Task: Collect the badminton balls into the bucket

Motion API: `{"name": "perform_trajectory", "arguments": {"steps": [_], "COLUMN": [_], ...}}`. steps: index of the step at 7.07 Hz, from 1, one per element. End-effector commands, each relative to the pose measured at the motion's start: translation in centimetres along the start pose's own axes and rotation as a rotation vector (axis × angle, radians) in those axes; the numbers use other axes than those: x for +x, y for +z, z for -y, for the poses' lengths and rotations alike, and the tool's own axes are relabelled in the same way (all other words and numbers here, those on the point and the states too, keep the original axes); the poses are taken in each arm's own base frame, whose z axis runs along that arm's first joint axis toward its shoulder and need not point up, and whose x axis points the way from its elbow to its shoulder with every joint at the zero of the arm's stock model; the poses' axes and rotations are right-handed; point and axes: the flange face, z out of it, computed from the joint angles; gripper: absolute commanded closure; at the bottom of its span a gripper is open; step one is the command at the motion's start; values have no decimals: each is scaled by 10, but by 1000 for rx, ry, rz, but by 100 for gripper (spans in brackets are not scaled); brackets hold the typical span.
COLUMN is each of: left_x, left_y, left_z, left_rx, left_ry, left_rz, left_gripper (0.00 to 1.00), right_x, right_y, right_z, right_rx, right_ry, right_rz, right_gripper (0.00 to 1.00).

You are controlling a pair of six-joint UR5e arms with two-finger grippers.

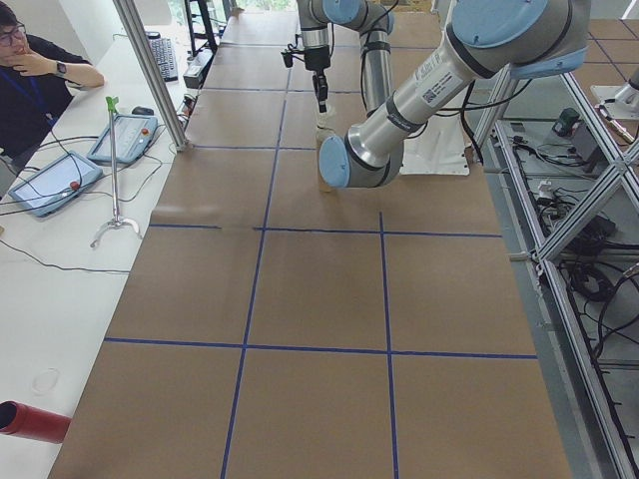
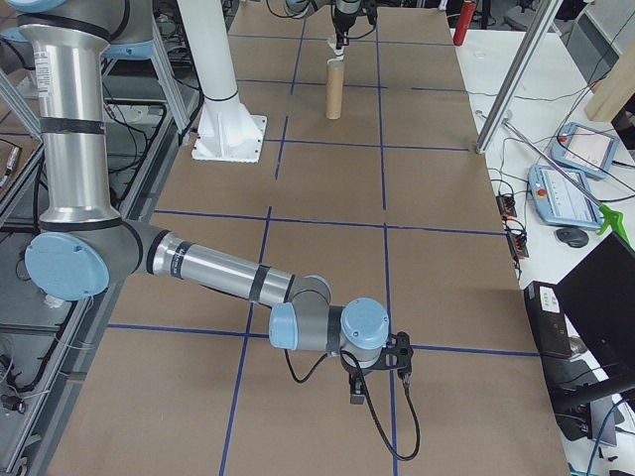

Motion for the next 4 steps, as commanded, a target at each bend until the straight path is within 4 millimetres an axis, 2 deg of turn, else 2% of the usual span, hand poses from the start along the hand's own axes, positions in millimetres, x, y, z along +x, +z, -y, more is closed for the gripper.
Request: {"name": "perform_trajectory", "arguments": {"steps": [1, 3, 4], "left_x": [5, 2, 3], "left_y": [14, 25, 24], "left_z": [-3, -1, 0], "left_rx": [-15, -23, -17], "left_ry": [17, 15, 20], "left_rz": [21, 32, 20], "left_gripper": [100, 100, 82], "right_x": [0, 0, 0], "right_y": [0, 0, 0], "right_z": [0, 0, 0], "right_rx": [0, 0, 0], "right_ry": [0, 0, 0], "right_rz": [0, 0, 0], "right_gripper": [0, 0, 0]}}
